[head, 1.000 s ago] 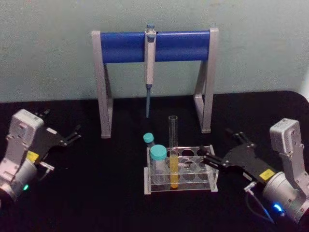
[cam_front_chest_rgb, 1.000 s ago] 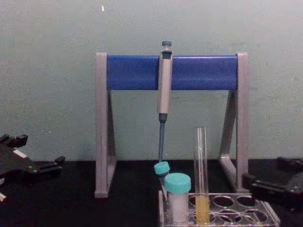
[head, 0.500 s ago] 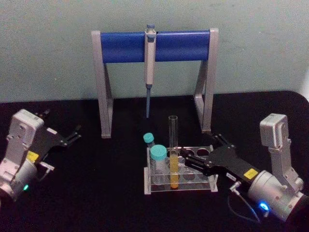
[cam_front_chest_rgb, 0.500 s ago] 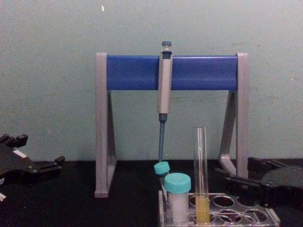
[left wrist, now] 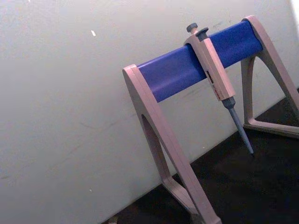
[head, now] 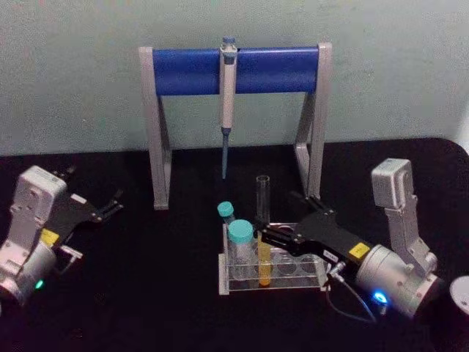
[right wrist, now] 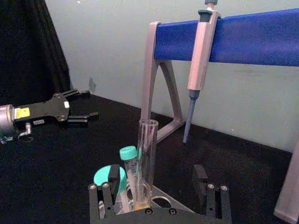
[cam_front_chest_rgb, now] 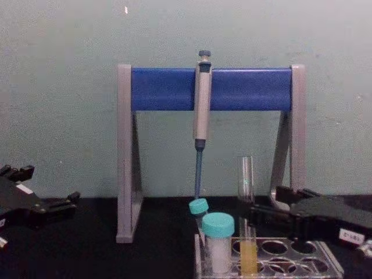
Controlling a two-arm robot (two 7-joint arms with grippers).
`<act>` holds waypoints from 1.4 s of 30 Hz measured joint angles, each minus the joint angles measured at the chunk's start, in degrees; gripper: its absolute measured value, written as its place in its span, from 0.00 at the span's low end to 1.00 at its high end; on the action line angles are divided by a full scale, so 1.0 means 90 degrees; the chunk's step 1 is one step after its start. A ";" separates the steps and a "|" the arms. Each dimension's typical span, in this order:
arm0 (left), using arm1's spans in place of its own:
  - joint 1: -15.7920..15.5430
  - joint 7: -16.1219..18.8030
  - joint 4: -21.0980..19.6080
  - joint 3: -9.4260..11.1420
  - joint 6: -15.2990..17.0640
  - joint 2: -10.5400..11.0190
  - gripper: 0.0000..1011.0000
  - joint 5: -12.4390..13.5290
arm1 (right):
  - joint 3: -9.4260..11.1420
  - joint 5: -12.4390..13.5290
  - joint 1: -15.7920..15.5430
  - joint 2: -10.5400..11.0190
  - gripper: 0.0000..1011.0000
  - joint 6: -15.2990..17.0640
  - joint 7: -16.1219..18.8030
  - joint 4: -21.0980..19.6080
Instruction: Pick up the test tube from the test tube rack, shake it, then place it back into the test tube rack.
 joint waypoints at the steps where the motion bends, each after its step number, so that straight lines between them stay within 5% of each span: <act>1: 0.0000 0.0000 0.0000 0.0000 0.0000 0.0000 0.99 0.0000 | -0.0008 -0.0012 0.0028 -0.0017 0.99 0.0009 0.0013 0.0024; 34: 0.0000 0.0000 0.0000 0.0000 0.0000 0.0000 0.99 0.0000 | -0.0157 -0.0120 0.0406 -0.0239 0.99 0.0125 0.0247 0.0442; 42: 0.0000 0.0000 0.0000 0.0000 0.0000 0.0000 0.99 0.0000 | -0.0152 -0.0120 0.0400 -0.0235 0.85 0.0122 0.0245 0.0433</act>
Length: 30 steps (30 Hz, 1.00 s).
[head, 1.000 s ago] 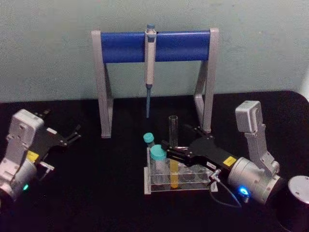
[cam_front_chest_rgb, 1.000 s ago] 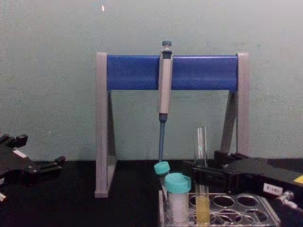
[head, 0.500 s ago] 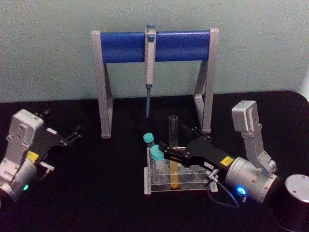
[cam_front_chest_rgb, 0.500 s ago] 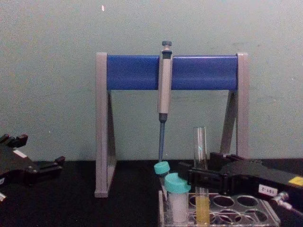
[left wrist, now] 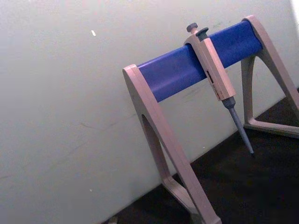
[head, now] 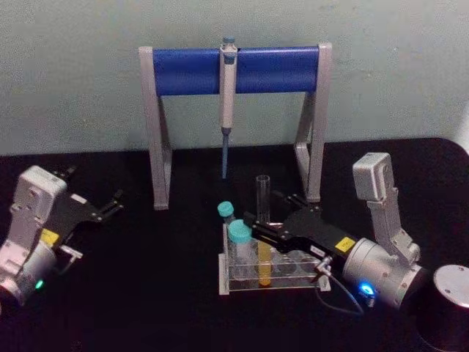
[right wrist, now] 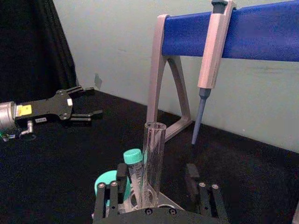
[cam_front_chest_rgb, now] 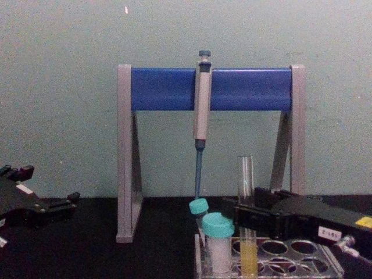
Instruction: Pick up the test tube from the test tube rack, shake it, then place it back into the test tube rack.
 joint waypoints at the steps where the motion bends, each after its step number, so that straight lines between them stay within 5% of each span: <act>1: 0.0000 0.0000 0.0000 0.0000 0.0000 0.0000 0.99 0.0000 | 0.0001 0.0000 -0.0001 0.0000 0.80 -0.0001 -0.0001 -0.0001; 17: 0.0000 0.0000 0.0000 0.0000 0.0000 0.0000 0.99 0.0000 | 0.0004 0.0002 -0.0007 0.0002 0.27 -0.0002 -0.0007 -0.0010; 30: 0.0000 0.0000 0.0000 0.0000 0.0000 0.0000 0.99 0.0000 | 0.0003 0.0014 -0.0007 0.0001 0.23 -0.0002 -0.0007 -0.0012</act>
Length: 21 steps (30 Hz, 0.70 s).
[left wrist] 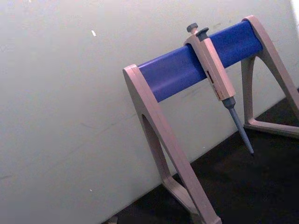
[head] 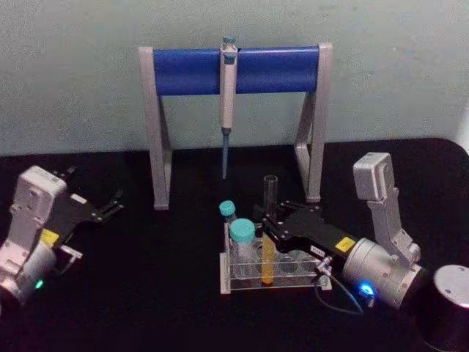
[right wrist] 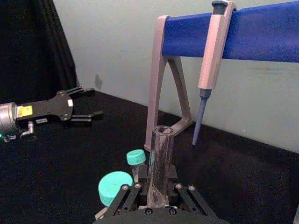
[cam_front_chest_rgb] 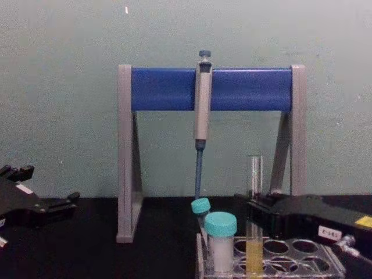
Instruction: Pick up the test tube from the test tube rack, shake it, then place it back into the test tube rack.
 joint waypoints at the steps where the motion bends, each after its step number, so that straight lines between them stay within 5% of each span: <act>1: 0.0000 0.0000 0.0000 0.0000 0.0000 0.0000 0.99 0.0000 | 0.0000 0.0000 0.0000 0.0000 0.23 0.0000 0.0000 0.0000; 21: 0.0000 0.0000 0.0000 0.0000 0.0000 0.0000 0.99 0.0000 | 0.0002 -0.0005 -0.0001 -0.0001 0.23 -0.0012 0.0000 0.0012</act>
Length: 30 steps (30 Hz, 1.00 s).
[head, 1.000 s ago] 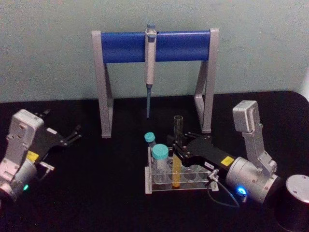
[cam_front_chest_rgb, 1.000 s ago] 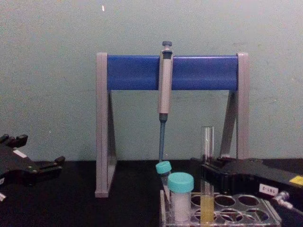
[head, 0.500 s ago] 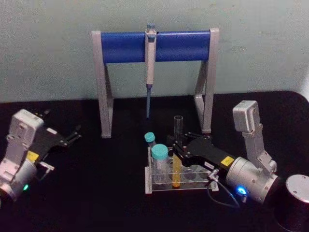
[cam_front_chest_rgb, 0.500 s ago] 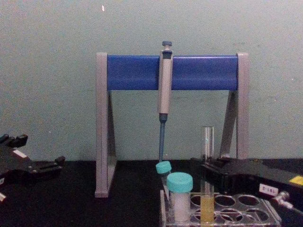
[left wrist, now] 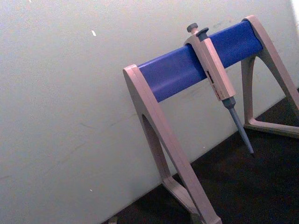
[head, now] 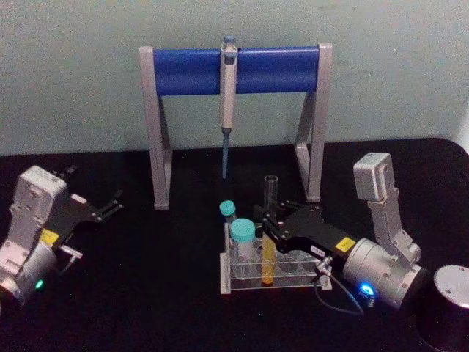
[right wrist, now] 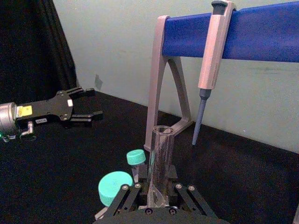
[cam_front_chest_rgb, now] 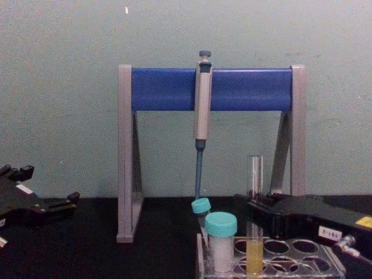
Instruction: Pick up the test tube from the test tube rack, shake it, then place it back into the test tube rack.
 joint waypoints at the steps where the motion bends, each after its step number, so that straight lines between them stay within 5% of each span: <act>1: 0.0000 0.0000 0.0000 0.0000 0.0000 0.0000 0.99 0.0000 | 0.0000 0.0000 0.0000 -0.0002 0.23 -0.0008 0.0001 0.0004; 16: 0.0001 0.0000 0.0000 0.0000 0.0000 0.0000 0.99 0.0000 | -0.0127 -0.0195 -0.0035 0.0090 0.23 -0.0070 0.0070 -0.0298; 30: 0.0000 0.0000 0.0000 0.0000 0.0000 0.0000 0.99 0.0000 | 0.0016 -0.0266 -0.0163 0.0284 0.23 -0.0056 -0.0039 -0.1147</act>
